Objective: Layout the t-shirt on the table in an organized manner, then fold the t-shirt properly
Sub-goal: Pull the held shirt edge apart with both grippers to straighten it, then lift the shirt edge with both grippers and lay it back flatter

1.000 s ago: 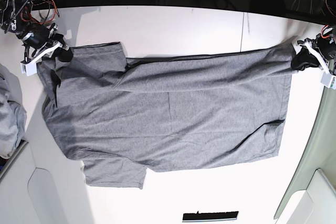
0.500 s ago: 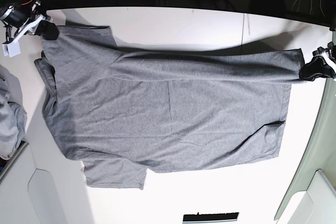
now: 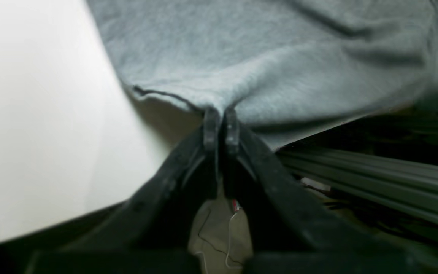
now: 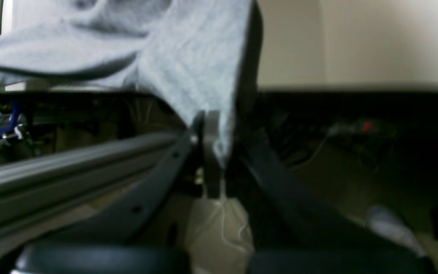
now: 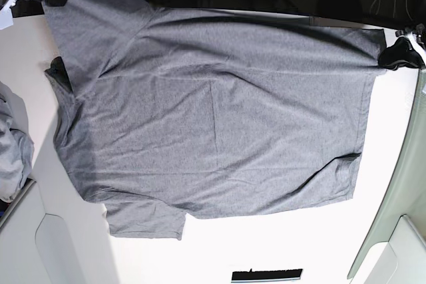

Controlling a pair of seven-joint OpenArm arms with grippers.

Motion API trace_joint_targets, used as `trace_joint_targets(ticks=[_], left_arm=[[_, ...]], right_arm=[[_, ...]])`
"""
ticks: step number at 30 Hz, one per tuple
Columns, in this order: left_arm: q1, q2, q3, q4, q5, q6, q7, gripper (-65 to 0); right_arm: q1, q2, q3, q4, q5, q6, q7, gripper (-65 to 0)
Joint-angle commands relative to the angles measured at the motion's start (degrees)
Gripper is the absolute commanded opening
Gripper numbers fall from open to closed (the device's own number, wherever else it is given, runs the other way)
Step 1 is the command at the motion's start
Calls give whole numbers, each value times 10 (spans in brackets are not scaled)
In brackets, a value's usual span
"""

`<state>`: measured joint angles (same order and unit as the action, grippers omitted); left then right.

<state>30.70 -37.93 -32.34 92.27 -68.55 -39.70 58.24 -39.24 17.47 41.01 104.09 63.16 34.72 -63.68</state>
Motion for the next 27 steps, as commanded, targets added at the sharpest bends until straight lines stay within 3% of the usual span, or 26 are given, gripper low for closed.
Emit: trace_joint_targets(ticks=[1,10,18,22,27], left_arm=[[6,-13,-16,8,-12,-3,-10,-650],[49,-13,-63,8,-59,-3,11,-650],[21,-13,-63,8,-57,-3,-27,-650],[-7,-13,-63,8,-29,-3,-34,-650],[-15,-13,-58,5,52,-3,-110,-650]], right_arm=[[-10,9,6,10,17,3,6,-650],[-17,9,6,21,63,17,-23,-650],[20,10,6,99,43,17,-21,-650],[78,15,6,108,15,17,4,-650],[165,38,-2,106,-19,15,28,-650]])
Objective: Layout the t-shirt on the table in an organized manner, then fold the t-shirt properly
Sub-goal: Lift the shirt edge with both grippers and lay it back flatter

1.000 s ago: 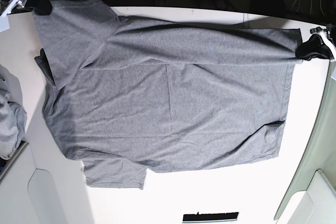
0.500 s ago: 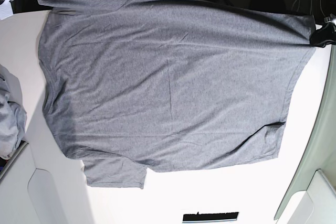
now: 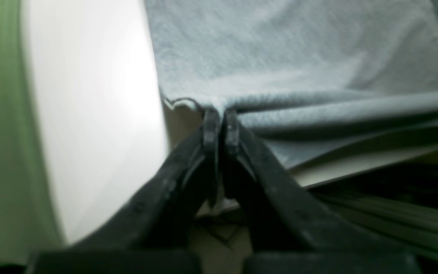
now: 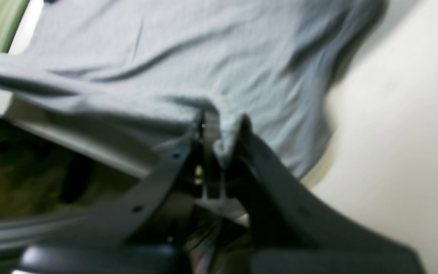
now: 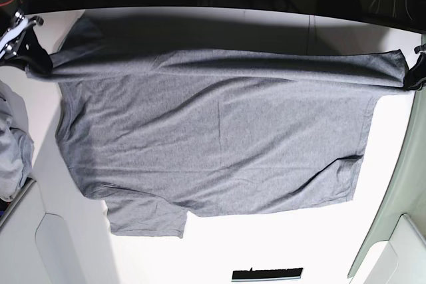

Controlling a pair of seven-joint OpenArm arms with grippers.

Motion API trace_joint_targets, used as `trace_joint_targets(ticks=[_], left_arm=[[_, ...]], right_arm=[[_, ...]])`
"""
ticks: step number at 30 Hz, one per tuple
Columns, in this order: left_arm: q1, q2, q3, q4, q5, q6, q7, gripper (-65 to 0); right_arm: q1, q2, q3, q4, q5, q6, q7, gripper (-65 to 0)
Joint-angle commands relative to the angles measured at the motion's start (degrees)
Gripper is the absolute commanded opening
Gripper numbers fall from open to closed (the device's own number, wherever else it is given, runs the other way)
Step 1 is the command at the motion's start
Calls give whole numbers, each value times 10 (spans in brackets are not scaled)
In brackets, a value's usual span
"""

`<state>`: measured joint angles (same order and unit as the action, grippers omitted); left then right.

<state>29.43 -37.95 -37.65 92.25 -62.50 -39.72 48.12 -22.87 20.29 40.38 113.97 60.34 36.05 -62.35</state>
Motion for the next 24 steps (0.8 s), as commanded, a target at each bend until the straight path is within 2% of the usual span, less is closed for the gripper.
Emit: trace_joint_targets(ticks=[1,7,10,20,24], left_arm=[[-3,-12,-1,5,4,-3,-15,-650],[-36,-12,52,-3,71,-3,-54,-650],[-68,-13,85,-26,113,-3,-69,-650],[-181,-13,173,-148,229,-3,-146,-650],[-234,-13,221,-190,257,-3,-166,-650]], right_arm=[[18,18,-3,6,-2,2,20,-650],[120,68,-99,-54,-75,-3,54,-650],[169,84,-147,-106,-83,-3,56,-650],[331,86,-202,-268,-104,-3,63,-650],[390,85,-252,-322,-129,-3,72,-650]])
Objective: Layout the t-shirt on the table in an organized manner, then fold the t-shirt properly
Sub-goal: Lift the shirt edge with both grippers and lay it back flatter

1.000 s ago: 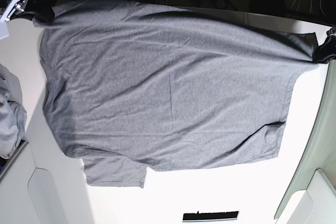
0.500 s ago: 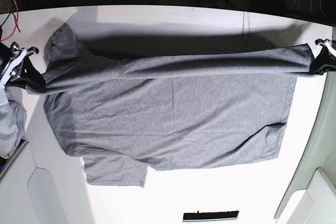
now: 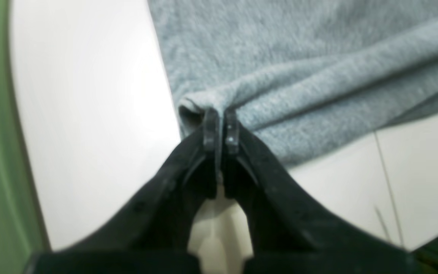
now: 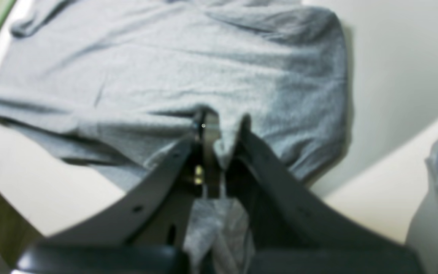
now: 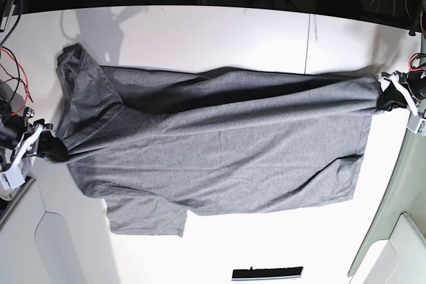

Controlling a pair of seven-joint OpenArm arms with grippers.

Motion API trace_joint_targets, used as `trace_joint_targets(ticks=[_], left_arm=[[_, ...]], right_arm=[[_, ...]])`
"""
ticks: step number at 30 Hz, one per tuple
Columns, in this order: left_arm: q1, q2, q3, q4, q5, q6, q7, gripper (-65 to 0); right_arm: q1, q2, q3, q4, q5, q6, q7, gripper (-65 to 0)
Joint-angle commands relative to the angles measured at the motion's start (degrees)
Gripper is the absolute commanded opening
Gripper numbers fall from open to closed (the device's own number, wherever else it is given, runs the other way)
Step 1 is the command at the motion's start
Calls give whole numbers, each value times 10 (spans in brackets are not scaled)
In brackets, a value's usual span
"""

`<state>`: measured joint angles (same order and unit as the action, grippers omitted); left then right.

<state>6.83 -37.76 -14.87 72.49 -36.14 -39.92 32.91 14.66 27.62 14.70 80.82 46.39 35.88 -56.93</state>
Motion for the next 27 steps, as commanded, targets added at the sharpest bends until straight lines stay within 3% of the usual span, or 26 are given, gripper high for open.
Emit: trace_joint_targets(ticks=[1,8,20,25,27], left_arm=[[-23,-15,3,-4,-2,-1,-14,-650],[-85,-15,33,-58,4,-1,-14,-650],[-78,-15,33,-59,2,-1,0,-650],[-61,-14,33,-59,-5,-1,1,-650],[-54,-11,33,-59,-5,-1,1,-578]], right_arm=[[28,12,-10,-1,1,-1,18,-650],[28,12,-54,-14,40,-12,-17,-650],[-144,11,-23,32,72,-9,-22,-650],[-190,8,-23,48,44,-10,-11,-650],[-196,8,-23,43,19,-12,2,-650]])
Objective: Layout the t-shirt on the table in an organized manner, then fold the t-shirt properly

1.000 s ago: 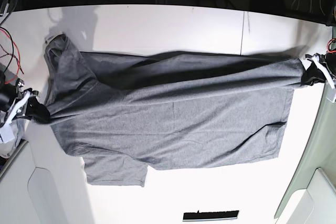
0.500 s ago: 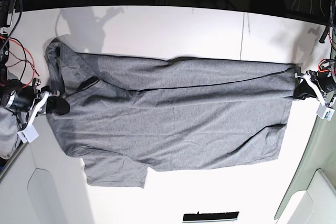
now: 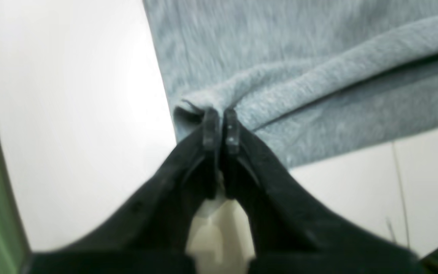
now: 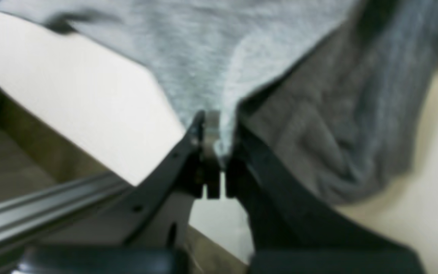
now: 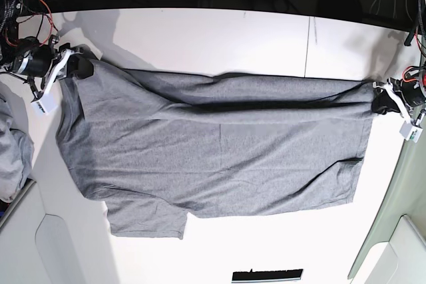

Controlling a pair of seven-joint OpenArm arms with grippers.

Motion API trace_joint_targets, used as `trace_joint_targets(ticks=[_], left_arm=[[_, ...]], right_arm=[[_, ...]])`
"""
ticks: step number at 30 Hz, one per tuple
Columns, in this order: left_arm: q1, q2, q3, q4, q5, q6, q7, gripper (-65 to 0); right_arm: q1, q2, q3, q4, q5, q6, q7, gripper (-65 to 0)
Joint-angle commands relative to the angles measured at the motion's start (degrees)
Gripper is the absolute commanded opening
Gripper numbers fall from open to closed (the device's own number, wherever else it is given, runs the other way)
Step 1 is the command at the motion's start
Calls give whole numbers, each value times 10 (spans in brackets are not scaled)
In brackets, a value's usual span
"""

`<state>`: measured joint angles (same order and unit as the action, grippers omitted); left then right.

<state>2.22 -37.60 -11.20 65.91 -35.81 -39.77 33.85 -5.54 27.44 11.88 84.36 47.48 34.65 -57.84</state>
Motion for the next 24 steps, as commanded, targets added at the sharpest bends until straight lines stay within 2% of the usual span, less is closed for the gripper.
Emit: trace_joint_targets(ticks=[1,3,4,6,7,8,12,14,19,24], left_arm=[[-5,-12,-4,7,-9,-2,-8,-533],[-3,-11,-4,7,-16,-2,-9,-458],[-3,-11,-4,7,-24,-2,-7,-433],[-5,-12,-4,7,-52,-2,21,-413],[-9,-12,-4,7,-70,-2,42,-413],[-12,-12,-4,7,-89,-2,60,-413],[-14,-34,-12,7,-182,-2,87,-409],[-14,-43,-24,7,-204,-2,101,-408],[-14,-45,-67,7,-210,-2,123,-319],[1,-41,-69,7,-223,-2,123,-307]], right_arm=[[6,10,5,5,1,-2,11,-650],[6,10,5,4,-2,-4,11,-650],[6,10,5,4,-2,-4,10,-610],[8,10,5,4,-2,-4,10,-436],[8,10,5,4,-2,-4,10,-372],[10,10,7,4,-2,-4,10,-334],[12,9,37,15,9,-4,11,-329],[12,9,71,26,16,-4,10,-329],[13,10,167,44,20,-4,16,-329],[12,10,213,33,-3,-7,23,-328]])
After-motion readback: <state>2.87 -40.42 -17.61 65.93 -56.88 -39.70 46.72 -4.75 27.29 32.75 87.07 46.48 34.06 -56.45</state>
